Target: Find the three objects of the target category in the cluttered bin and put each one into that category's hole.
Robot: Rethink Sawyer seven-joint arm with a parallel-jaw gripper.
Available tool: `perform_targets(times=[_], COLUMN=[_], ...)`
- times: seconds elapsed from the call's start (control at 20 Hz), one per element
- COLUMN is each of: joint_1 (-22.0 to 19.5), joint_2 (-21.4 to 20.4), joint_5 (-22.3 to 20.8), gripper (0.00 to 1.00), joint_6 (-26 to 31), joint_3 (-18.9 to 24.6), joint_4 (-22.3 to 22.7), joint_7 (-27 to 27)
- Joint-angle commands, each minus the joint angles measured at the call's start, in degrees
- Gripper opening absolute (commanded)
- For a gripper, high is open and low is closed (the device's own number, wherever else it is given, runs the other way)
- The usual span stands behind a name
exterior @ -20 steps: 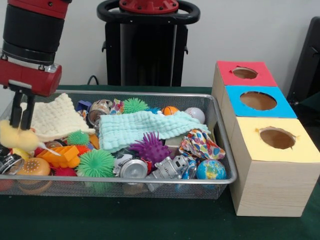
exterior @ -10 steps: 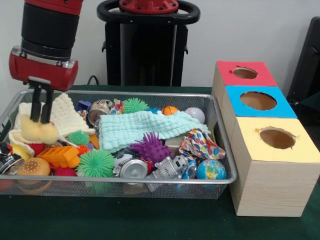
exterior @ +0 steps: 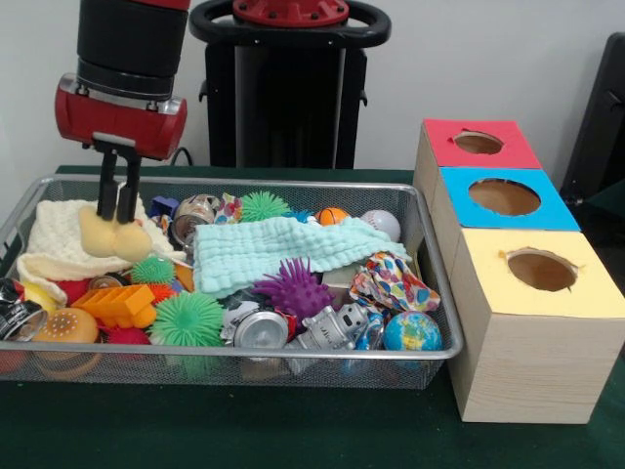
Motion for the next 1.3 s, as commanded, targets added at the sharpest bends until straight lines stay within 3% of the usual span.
perform_targets(times=[0.05,0.85,1.3], joint_1=[0.39,1.97,3.56], joint_2=[-0.76,-5.26,-5.13], joint_5=[2.3,7.4,8.9], gripper=[0.0,0.0,0.0], joint_6=[7.45,9.55,9.21], joint_3=[3.2,4.31,3.58], joint_4=[5.74,10.14,10.85], joint_7=[-0.64,0.42,1.46])
